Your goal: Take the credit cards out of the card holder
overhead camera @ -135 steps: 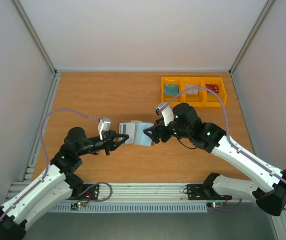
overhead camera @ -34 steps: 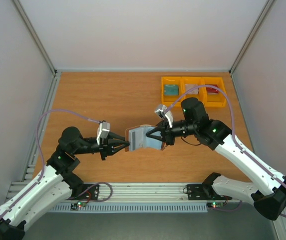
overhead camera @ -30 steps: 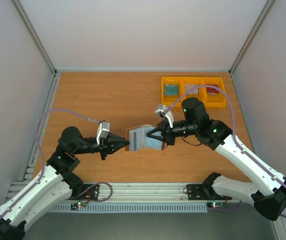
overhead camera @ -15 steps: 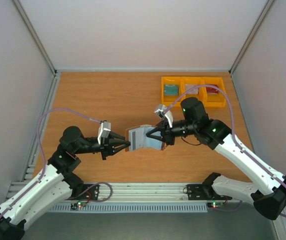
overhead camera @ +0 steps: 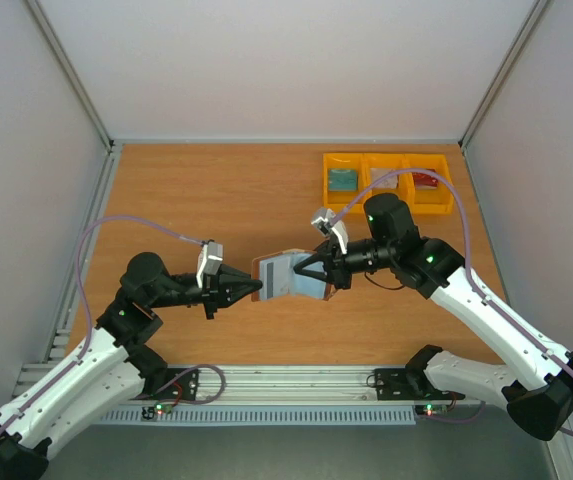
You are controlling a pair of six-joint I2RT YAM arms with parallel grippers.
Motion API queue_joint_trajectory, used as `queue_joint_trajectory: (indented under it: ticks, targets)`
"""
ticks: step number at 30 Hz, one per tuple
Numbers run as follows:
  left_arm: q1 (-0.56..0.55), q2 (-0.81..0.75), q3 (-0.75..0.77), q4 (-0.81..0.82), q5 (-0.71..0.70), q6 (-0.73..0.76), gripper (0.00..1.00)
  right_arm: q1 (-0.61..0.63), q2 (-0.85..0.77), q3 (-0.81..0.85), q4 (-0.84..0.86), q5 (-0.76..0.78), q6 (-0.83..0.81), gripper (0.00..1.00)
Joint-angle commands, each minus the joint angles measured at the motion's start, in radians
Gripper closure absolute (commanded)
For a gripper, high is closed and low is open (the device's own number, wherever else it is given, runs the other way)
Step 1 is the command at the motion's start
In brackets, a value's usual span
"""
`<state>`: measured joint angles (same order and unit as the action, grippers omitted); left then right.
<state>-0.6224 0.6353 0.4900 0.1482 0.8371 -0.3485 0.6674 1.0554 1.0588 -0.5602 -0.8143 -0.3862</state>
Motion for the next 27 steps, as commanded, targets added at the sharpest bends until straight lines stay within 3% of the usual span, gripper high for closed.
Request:
queue_joint_trajectory:
  ticks: [1, 22, 25, 27]
  targets:
    - [-0.008, 0.006, -0.004, 0.08, 0.002, -0.016, 1.0, 0.009, -0.009, 0.026, 0.061, -0.138, 0.004, 0.99]
    - [-0.008, 0.009, -0.004, 0.121, 0.074, -0.044, 0.99, 0.009, -0.022, 0.007, 0.05, -0.159, -0.014, 0.99]
    - [-0.011, 0.009, 0.004, 0.078, -0.051, -0.048, 1.0, 0.014, -0.02, -0.01, 0.103, -0.136, 0.031, 0.99]
    - [-0.011, 0.008, 0.006, 0.016, -0.179, -0.096, 0.91, 0.033, -0.024, -0.019, 0.133, -0.105, 0.049, 0.99]
